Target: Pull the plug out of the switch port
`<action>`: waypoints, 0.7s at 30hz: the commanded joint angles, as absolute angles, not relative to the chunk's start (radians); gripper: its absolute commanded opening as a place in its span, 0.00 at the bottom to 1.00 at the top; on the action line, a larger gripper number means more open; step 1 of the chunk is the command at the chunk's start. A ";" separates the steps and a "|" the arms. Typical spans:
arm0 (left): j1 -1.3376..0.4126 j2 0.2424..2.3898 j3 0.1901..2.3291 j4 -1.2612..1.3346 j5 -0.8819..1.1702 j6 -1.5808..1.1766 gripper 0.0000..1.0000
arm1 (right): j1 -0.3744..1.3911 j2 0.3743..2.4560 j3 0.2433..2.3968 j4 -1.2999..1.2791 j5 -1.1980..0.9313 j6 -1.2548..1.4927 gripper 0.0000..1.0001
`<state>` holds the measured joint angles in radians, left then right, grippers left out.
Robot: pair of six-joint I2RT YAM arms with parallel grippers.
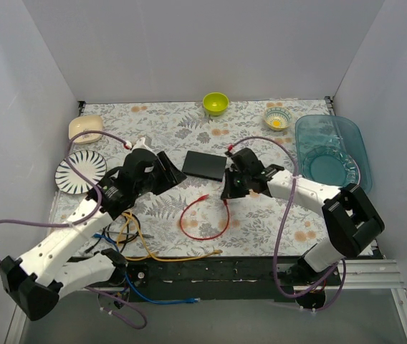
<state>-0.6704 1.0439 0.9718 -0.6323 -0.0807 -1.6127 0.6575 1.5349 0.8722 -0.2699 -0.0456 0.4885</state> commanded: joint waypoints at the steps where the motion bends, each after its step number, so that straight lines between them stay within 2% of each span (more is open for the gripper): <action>1: -0.669 0.888 0.963 -0.580 -0.173 -1.626 0.46 | 0.797 1.515 1.099 -0.138 -0.343 0.567 0.01; 5: -0.669 0.723 0.943 -0.496 -0.254 -1.602 0.46 | 0.900 1.679 1.270 -0.086 -0.429 0.621 0.01; 12: -0.667 0.741 1.028 -0.545 -0.336 -1.551 0.46 | 1.014 1.960 1.518 -0.113 -0.526 0.626 0.01; 15: -0.669 0.764 1.023 -0.557 -0.319 -1.572 0.46 | 1.048 2.084 1.629 -0.193 -0.557 0.600 0.26; 16: -0.669 0.768 1.019 -0.560 -0.315 -1.589 0.46 | 1.058 2.133 1.653 -0.233 -0.560 0.588 0.38; 18: -0.667 0.775 1.002 -0.568 -0.311 -1.604 0.46 | 1.062 2.146 1.666 -0.304 -0.531 0.561 0.45; 21: -0.669 0.785 0.991 -0.568 -0.322 -1.614 0.46 | 1.048 2.042 1.582 -0.261 -0.409 0.561 0.55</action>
